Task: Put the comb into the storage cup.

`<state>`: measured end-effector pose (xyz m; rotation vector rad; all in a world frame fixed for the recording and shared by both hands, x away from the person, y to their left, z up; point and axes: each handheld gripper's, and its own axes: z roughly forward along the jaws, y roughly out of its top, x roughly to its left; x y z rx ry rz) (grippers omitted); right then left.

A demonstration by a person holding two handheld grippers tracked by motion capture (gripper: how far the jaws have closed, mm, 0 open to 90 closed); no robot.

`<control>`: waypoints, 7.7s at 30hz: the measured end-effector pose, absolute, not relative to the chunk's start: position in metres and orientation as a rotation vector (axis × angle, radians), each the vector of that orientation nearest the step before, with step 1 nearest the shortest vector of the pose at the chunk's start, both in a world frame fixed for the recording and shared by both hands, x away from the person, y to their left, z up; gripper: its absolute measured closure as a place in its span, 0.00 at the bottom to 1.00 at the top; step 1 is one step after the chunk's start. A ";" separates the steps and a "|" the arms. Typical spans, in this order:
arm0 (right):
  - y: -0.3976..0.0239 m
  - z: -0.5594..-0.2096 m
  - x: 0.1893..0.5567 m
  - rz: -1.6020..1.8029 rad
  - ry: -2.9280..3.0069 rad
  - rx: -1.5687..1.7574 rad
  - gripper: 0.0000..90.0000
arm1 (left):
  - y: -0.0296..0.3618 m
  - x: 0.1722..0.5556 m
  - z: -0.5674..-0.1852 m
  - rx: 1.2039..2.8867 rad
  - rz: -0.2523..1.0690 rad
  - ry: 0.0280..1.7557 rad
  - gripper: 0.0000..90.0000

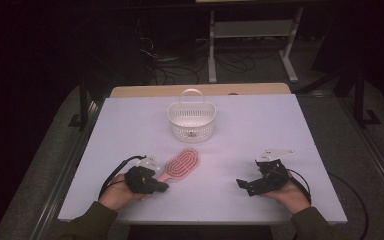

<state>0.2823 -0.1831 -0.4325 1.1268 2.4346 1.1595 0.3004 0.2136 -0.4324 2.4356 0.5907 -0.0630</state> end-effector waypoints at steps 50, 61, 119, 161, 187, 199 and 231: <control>-0.182 -0.433 0.282 1.153 2.445 1.122 0.00 | 0.254 0.300 -0.409 2.145 0.115 0.634 0.49; -0.180 -0.434 0.283 1.152 2.452 1.123 0.00 | 0.269 0.297 -0.416 2.082 0.158 0.671 0.10; -0.179 -0.436 0.285 1.159 2.462 1.116 0.00 | 0.263 0.310 -0.400 2.037 0.185 0.658 0.00; -0.180 -0.432 0.284 1.183 2.451 1.113 0.00 | 0.230 0.344 -0.383 2.050 0.207 0.629 0.01; -0.180 -0.433 0.284 1.181 2.455 1.110 0.00 | 0.222 0.338 -0.388 2.212 0.218 0.611 0.01; -0.180 -0.433 0.284 1.181 2.454 1.112 0.00 | 0.220 0.337 -0.392 2.281 0.206 0.618 0.01; -0.181 -0.432 0.284 1.176 2.448 1.113 0.00 | 0.218 0.331 -0.410 2.453 0.188 0.617 0.01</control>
